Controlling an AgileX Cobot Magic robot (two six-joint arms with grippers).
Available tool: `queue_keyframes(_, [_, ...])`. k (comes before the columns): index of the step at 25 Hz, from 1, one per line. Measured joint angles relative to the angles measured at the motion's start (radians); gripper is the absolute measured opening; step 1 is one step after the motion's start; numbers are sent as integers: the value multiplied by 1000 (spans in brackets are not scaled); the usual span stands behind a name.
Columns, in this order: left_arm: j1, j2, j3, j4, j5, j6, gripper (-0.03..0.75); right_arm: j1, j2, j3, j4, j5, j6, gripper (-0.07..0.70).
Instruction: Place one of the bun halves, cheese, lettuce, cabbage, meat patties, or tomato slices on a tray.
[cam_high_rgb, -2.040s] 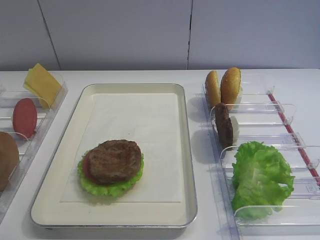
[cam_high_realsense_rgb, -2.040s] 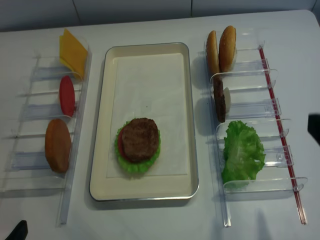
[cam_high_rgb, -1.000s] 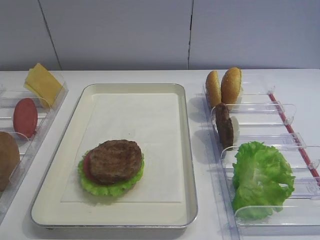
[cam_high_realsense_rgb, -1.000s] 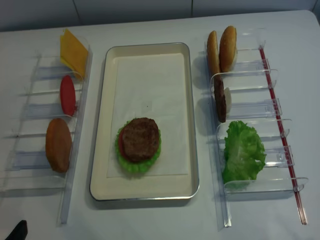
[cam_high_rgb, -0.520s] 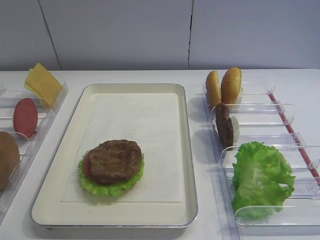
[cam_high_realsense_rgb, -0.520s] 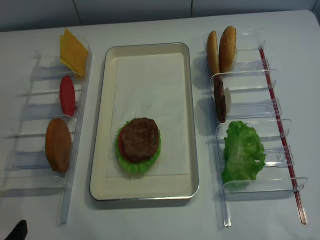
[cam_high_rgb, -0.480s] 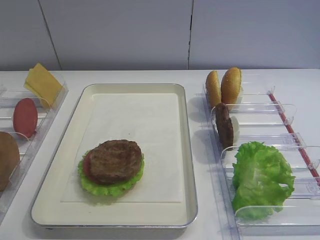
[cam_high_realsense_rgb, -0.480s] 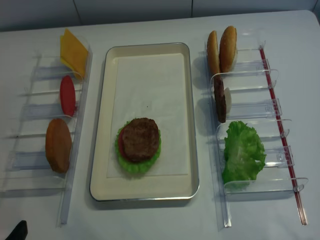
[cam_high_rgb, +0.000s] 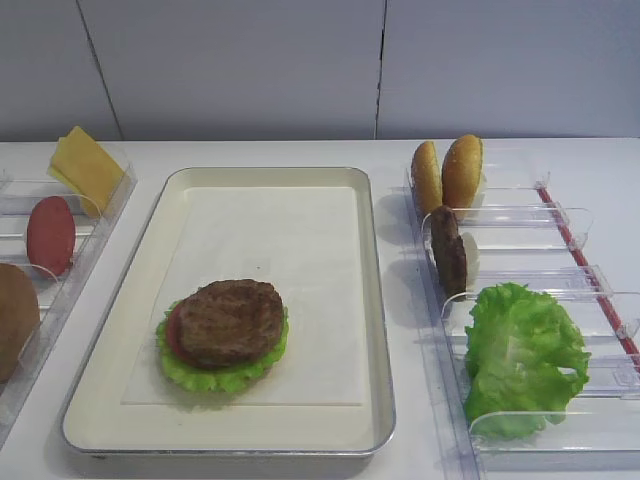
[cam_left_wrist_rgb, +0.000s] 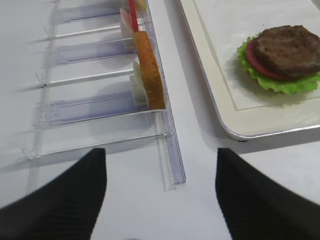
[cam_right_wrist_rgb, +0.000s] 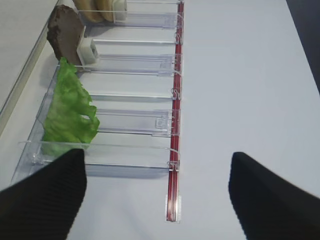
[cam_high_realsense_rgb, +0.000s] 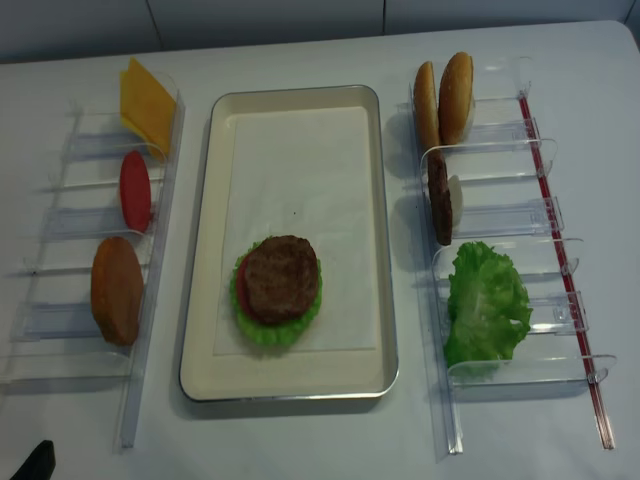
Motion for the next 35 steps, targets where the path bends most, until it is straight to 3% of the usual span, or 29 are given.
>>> queue_keyframes(35, [0, 0, 0, 0, 0, 0, 471, 0, 0, 0, 0, 1, 0, 597])
